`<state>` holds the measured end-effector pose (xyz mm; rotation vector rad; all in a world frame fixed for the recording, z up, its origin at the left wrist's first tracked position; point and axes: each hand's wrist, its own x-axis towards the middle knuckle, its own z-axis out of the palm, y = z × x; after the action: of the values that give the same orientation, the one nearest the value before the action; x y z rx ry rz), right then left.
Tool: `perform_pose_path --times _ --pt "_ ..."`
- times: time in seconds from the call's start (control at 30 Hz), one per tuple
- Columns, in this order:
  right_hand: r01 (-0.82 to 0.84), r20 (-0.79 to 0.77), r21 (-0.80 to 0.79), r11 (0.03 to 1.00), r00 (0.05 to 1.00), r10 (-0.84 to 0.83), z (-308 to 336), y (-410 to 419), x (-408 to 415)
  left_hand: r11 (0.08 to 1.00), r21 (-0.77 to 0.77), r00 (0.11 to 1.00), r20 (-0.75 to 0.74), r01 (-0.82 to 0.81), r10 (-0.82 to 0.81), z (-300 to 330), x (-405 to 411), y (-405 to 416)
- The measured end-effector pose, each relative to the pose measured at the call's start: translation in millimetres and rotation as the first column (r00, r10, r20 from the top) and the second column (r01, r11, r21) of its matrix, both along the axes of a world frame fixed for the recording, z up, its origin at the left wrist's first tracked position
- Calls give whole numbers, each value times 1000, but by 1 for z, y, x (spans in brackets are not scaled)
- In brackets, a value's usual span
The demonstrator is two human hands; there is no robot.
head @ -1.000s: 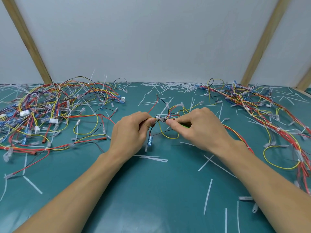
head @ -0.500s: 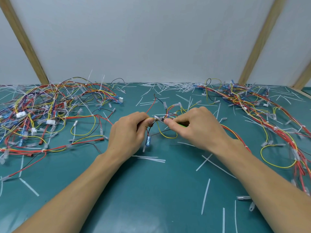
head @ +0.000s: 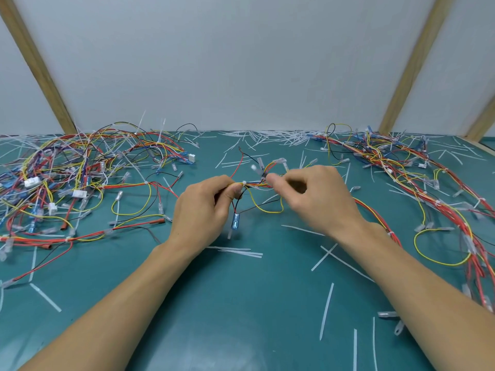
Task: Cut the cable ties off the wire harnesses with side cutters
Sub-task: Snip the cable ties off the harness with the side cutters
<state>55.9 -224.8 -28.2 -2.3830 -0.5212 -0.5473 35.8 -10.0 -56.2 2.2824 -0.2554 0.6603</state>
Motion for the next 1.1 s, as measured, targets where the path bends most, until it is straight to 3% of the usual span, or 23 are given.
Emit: perform_pose_path --times 0.13,0.33,0.5,0.67,1.1 --pt "107 -52 345 933 994 -95 5 -9 10 995 -94 998 -41 39 -43 2 -1 1" --pt "192 -224 532 825 971 -82 -1 -16 18 978 -193 994 -61 82 -95 3 1 2" --pt "219 -286 542 811 956 -67 -7 -16 21 917 -388 983 -118 87 -143 3 7 7" --pt "210 -334 526 824 942 -27 -15 -16 25 797 -600 948 -210 68 -239 6 8 7" --pt "113 -300 480 870 953 42 -15 -9 18 664 -740 853 -275 107 -444 13 5 10"
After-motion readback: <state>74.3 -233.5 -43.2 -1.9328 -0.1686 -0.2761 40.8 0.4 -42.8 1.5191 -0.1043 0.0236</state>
